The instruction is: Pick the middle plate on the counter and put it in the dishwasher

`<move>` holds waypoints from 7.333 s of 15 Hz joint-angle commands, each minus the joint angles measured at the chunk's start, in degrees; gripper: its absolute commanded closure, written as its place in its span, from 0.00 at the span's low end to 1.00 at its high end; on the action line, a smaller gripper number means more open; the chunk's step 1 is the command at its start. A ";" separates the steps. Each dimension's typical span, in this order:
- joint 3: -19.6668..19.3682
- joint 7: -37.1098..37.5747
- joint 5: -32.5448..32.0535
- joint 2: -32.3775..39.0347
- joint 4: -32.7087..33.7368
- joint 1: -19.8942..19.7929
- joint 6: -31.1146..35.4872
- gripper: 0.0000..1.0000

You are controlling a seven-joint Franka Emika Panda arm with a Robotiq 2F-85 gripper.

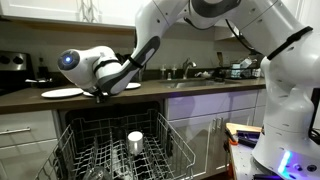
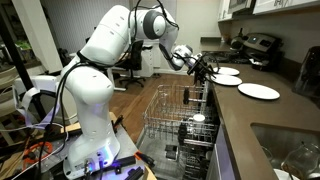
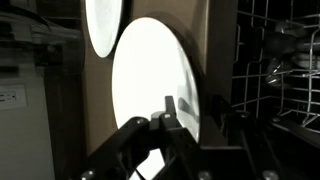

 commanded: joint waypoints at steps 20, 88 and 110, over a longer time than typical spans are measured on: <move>0.21 -1.62 0.33 -2.06 0.74 1.25 -1.09 0.93; 10.04 9.19 15.56 -15.73 -8.29 10.68 -13.41 0.93; 8.97 8.02 18.42 -16.72 -11.87 10.71 -11.82 0.93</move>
